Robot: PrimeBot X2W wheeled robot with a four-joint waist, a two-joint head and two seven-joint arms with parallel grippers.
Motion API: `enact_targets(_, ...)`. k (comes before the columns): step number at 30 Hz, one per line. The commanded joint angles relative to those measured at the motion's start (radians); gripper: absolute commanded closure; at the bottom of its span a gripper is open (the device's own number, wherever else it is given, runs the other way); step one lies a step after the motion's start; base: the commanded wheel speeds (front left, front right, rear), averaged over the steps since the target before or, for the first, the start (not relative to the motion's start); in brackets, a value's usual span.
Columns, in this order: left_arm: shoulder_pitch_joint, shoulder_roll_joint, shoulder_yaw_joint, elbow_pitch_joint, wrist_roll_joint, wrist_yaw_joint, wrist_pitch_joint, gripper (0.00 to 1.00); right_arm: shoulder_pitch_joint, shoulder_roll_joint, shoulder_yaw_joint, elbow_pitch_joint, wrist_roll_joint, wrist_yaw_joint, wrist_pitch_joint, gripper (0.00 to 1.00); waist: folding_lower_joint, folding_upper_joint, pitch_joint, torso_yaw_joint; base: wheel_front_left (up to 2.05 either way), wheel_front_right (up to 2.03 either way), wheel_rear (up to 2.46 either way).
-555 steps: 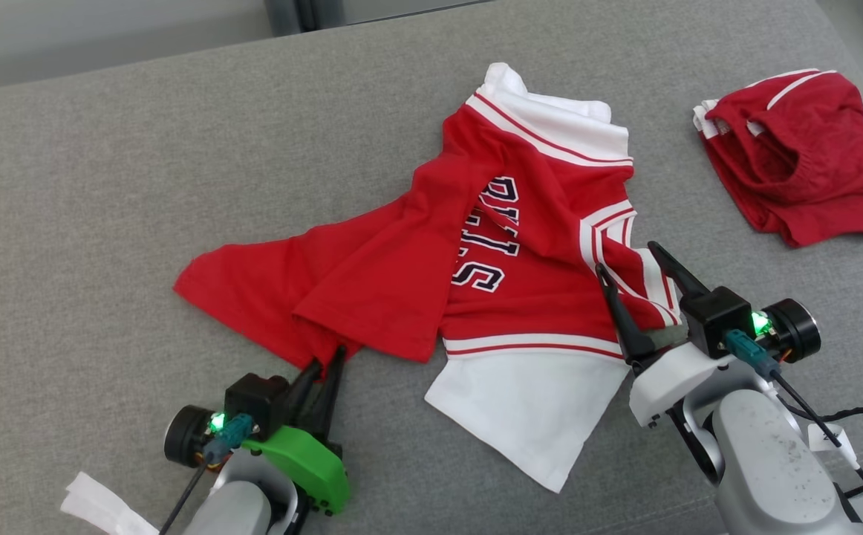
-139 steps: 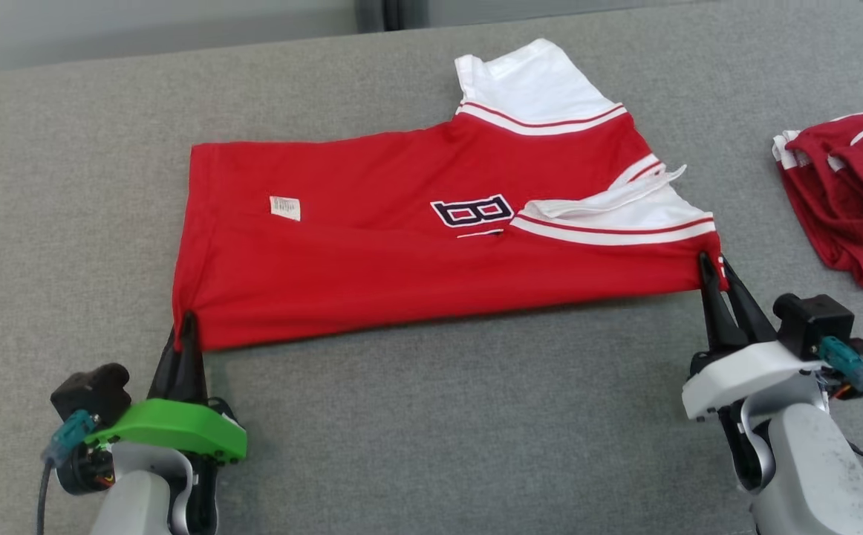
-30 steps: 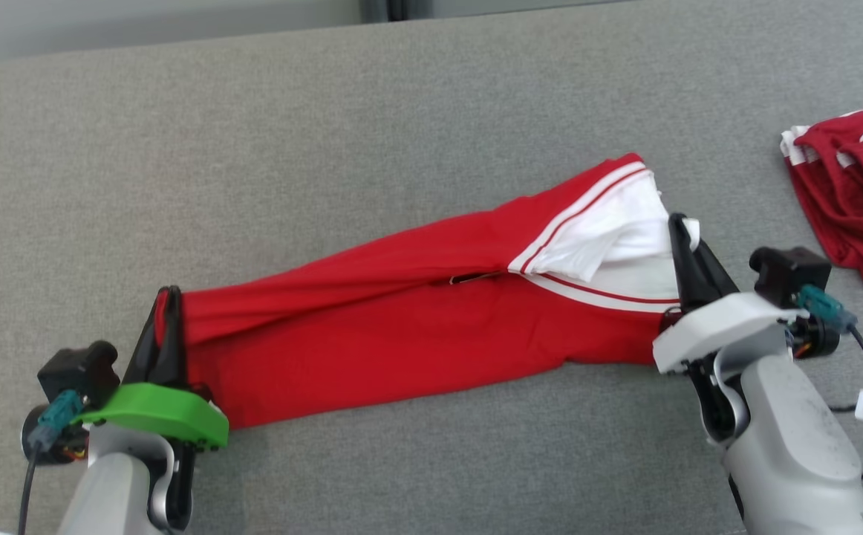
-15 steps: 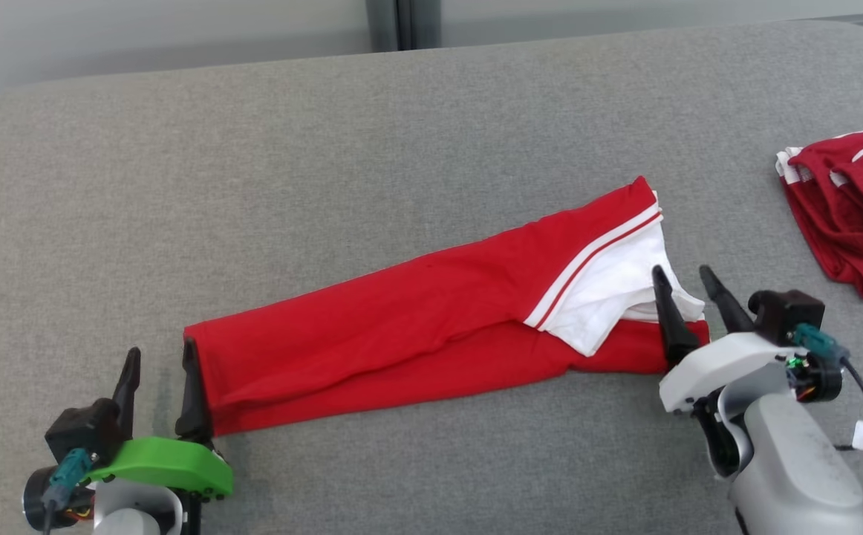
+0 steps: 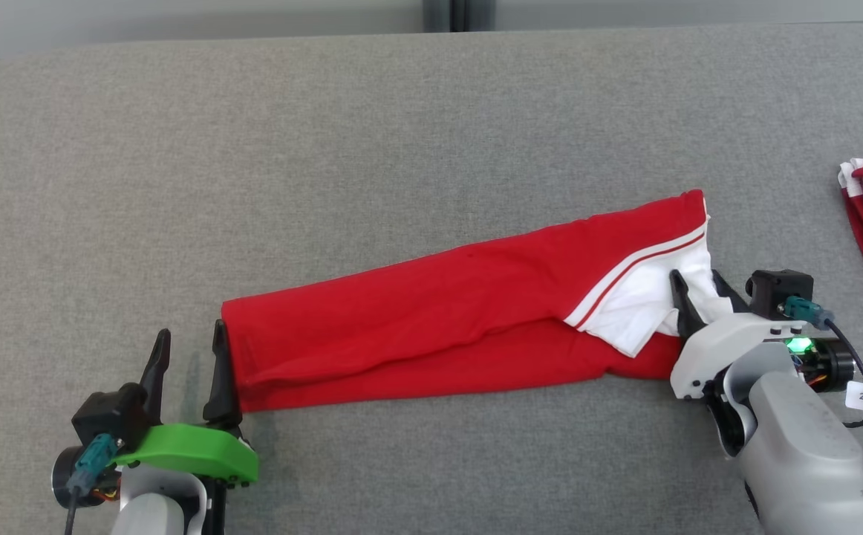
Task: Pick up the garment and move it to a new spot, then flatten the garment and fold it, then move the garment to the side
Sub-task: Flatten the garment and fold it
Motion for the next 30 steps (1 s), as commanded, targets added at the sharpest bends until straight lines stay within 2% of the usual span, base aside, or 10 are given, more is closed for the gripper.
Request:
enact_targets(1,-0.012,0.000,-0.002,-0.003,-0.003,0.003,0.000,0.00,0.058,0.034,0.031,0.057,0.026,0.006,0.021,1.00,0.0001,0.0000,-0.003,-0.007,0.00,0.00,0.00)
enact_targets(6,0.012,0.000,-0.005,0.001,-0.014,0.003,0.000,0.00,0.053,-0.018,-0.015,0.027,0.049,0.001,-0.024,1.00,0.0001,0.0000,-0.018,-0.044,0.00,0.00,0.00)
enact_targets(9,0.015,0.000,-0.017,0.001,-0.017,0.003,0.000,0.00,0.044,-0.068,-0.100,-0.057,0.020,-0.001,-0.032,1.00,0.0001,0.0000,-0.029,-0.068,0.00,0.00,0.00)
enact_targets(13,0.016,0.001,-0.032,-0.001,-0.025,0.003,0.000,0.00,0.094,-0.049,-0.242,-0.241,-0.074,0.003,-0.036,1.00,0.0001,0.0000,-0.041,-0.091,0.00,0.00,0.00)
enact_targets(16,0.013,0.001,-0.042,0.001,-0.032,0.003,0.000,0.00,0.137,-0.013,-0.287,-0.366,-0.131,0.003,-0.036,1.00,0.0001,0.0000,-0.047,-0.100,0.00,0.00,0.00)
enact_targets(20,0.013,0.001,-0.048,0.008,-0.037,0.003,0.000,0.00,0.194,0.021,-0.204,-0.491,-0.123,0.003,-0.036,1.00,0.0001,0.0000,-0.057,-0.103,0.00,0.00,0.00)
enact_targets(25,0.021,0.001,-0.061,0.017,-0.041,0.003,0.000,0.00,0.235,0.029,0.021,-0.569,-0.003,0.003,-0.036,1.00,0.0001,0.0000,-0.070,-0.084,0.00,0.00,0.00)
enact_targets(30,0.022,0.001,-0.078,0.020,-0.042,0.003,0.000,0.00,0.218,0.027,0.248,-0.591,0.139,0.003,-0.036,1.00,0.0001,0.0000,-0.077,-0.042,0.00,0.00,0.00)
